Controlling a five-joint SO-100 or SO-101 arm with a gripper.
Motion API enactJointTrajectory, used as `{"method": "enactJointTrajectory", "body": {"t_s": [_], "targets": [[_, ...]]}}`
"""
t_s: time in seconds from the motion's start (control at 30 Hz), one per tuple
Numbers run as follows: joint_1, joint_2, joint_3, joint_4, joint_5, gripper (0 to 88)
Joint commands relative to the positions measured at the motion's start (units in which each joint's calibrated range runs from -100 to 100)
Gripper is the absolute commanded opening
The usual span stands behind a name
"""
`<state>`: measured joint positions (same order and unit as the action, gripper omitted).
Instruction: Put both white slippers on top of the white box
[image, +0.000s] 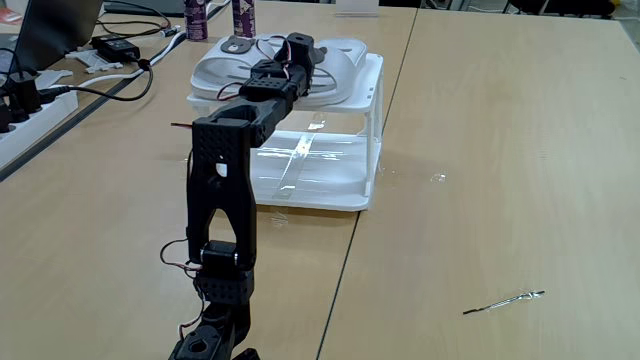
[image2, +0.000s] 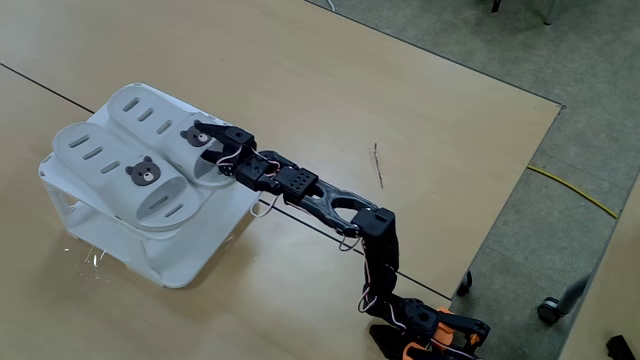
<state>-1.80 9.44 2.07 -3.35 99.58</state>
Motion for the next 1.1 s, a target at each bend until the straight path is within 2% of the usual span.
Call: {"method": "enactJointTrajectory", "body": {"t_s": [0.0,0.27,0.53,0.57,0.7,0.8,0.97,1.07], "targets": [[0.0,-9.9,3.5,0.3,0.4,28.1],[0.0,-20.0,14.7,0.3,0.4,27.9],[-0.2,-38.7,31.8,0.1,0.4,27.2],[-0.2,-40.3,32.1,-0.3,0.4,23.7],[0.2,-42.0,28.4,-1.4,0.4,0.1],[0.1,-39.5,27.6,-17.6,0.4,0.8],[0.6,-32.6,27.2,-55.3,0.4,0.8],[0.6,-32.8,26.9,-68.4,0.4,0.8]]}}
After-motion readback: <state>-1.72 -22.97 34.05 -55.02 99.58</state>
